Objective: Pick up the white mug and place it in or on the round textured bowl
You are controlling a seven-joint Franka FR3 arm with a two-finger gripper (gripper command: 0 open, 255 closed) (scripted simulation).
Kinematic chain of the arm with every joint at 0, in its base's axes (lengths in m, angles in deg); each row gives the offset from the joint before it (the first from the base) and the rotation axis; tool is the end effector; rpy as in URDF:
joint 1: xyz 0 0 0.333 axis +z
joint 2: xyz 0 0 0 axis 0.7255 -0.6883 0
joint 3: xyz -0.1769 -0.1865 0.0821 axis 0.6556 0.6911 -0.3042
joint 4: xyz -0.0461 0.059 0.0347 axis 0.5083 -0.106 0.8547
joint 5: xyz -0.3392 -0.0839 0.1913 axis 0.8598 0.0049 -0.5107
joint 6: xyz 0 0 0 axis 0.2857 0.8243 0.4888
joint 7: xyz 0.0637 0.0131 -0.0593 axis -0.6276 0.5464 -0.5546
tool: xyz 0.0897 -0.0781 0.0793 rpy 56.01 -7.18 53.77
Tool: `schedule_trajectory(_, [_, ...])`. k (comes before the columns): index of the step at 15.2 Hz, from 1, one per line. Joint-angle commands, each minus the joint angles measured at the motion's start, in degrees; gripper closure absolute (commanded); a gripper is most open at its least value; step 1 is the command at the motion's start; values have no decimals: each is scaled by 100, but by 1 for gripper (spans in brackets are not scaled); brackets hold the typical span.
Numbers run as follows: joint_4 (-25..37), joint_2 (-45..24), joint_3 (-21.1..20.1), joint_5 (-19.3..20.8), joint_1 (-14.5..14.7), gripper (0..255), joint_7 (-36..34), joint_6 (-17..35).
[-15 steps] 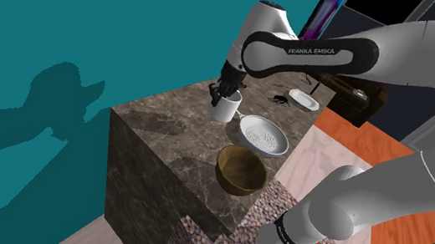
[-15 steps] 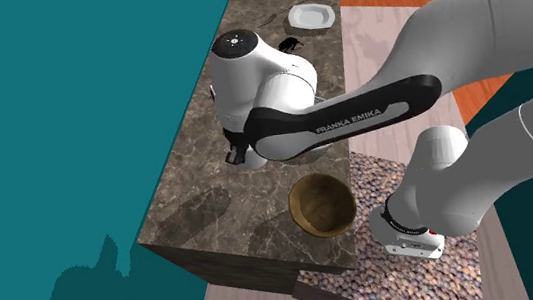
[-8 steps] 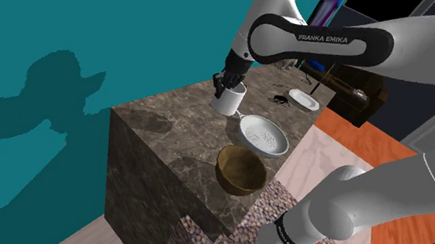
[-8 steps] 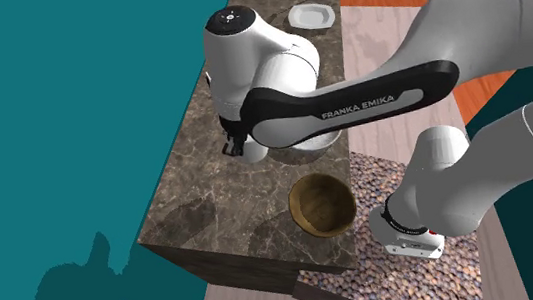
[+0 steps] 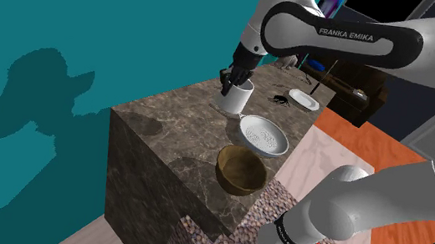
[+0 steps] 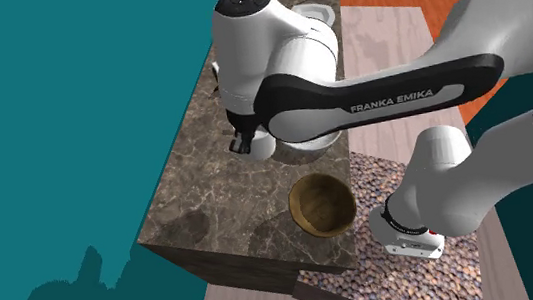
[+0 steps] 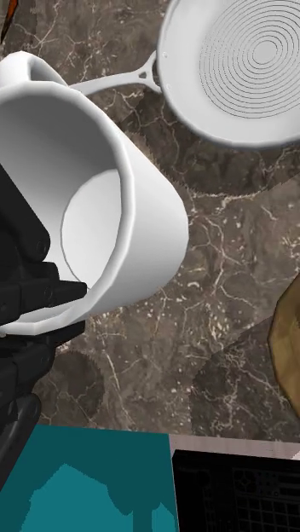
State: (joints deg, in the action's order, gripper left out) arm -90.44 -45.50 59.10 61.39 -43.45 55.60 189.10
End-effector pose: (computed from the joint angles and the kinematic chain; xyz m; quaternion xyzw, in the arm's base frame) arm 0.4480 0.0613 0.4404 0.9983 0.0019 0.0568 0.0097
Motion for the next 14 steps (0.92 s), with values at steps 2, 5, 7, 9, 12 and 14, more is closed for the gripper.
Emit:
schedule_trajectory(2, [-437, 664, -113, -94, 107, 255, -153, -224])
schedule_trajectory(5, [-829, 1333, -236, -211, 236, 255, -316, -501])
schedule_trajectory(7, [-1056, 1780, -327, -302, 333, 255, -434, -721])
schedule_trajectory(9, [-1253, 2225, -424, -402, 443, 255, -563, -968])
schedule_trajectory(12, [-1491, 2878, -582, -569, 632, 255, -782, -1382])
schedule_trajectory(14, [-1633, 3394, -728, -724, 801, 255, -983, -1753])
